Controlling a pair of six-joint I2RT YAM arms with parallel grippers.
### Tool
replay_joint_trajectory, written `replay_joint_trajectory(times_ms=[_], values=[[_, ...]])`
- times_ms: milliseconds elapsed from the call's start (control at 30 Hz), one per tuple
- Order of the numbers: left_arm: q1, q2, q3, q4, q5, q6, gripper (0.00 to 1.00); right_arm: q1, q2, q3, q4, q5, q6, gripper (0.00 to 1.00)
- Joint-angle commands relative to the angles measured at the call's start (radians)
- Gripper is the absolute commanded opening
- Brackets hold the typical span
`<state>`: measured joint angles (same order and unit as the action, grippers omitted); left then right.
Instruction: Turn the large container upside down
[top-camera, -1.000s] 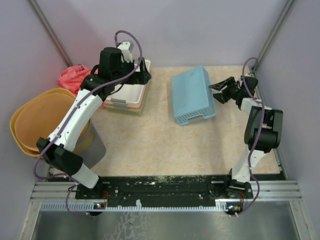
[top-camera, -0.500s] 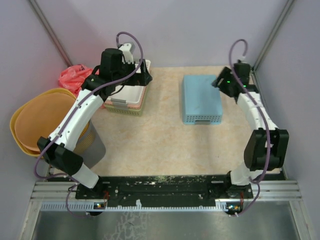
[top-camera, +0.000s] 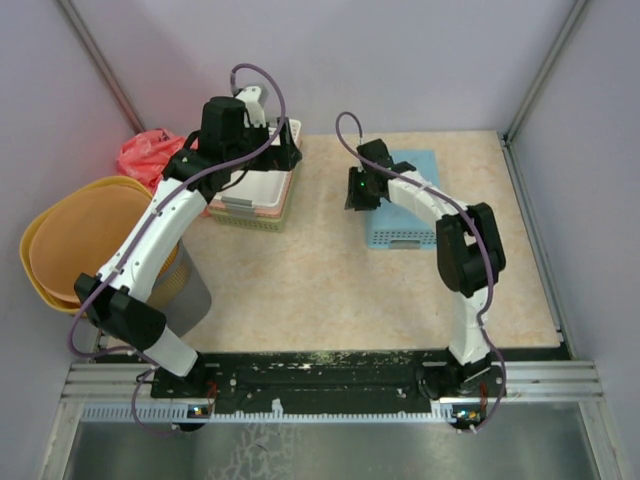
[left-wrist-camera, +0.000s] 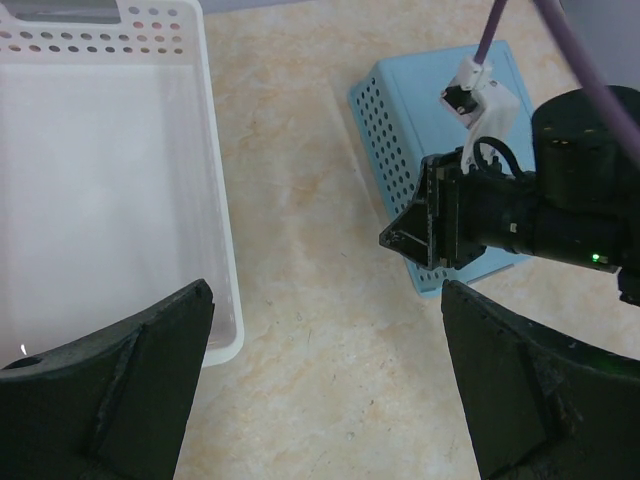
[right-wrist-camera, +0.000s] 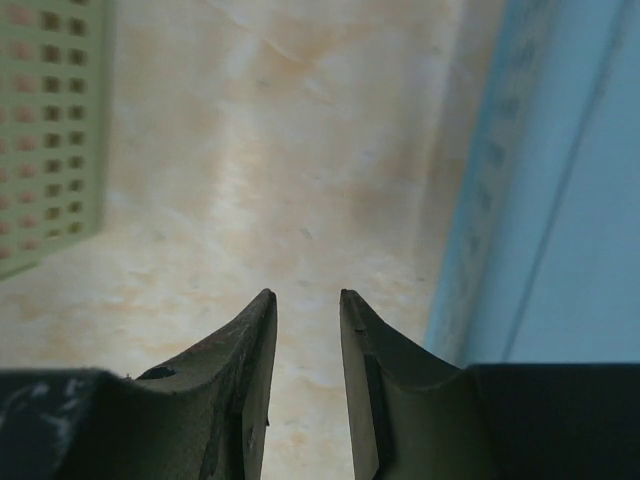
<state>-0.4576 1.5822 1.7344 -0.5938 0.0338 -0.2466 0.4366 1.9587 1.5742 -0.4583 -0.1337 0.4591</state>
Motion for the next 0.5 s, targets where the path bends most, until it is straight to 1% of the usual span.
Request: replay_joint_trajectory(times_ms=[0, 100, 167, 267, 333, 400, 467], values=[[0.006, -0.030, 0.006, -0.002, 0.001, 0.007, 0.99, -0.024, 0.052, 0.145, -0.149, 0.253, -0.116, 0.33], [0.006, -0.027, 0.001, 0.004, 0.023, 0.001, 0.99, -0.102, 0.147, 0.265, -0.235, 0.393, -0.145, 0.33], [0.006, -0.032, -0.006, 0.008, 0.031, -0.002, 0.99, -0.168, 0.195, 0.346, -0.264, 0.427, -0.135, 0.33], [0.006, -0.039, -0.020, 0.016, 0.037, -0.005, 0.99, -0.242, 0.216, 0.422, -0.261, 0.385, -0.120, 0.33], [0.007, -0.038, -0.025, 0.016, 0.039, -0.003, 0.99, -0.253, 0.201, 0.444, -0.258, 0.360, -0.122, 0.33], [0.006, -0.032, -0.027, 0.014, 0.038, -0.003, 0.99, -0.249, 0.159, 0.429, -0.250, 0.327, -0.128, 0.33], [0.007, -0.030, -0.027, 0.012, 0.040, -0.003, 0.99, -0.242, 0.085, 0.356, -0.222, 0.307, -0.137, 0.34]])
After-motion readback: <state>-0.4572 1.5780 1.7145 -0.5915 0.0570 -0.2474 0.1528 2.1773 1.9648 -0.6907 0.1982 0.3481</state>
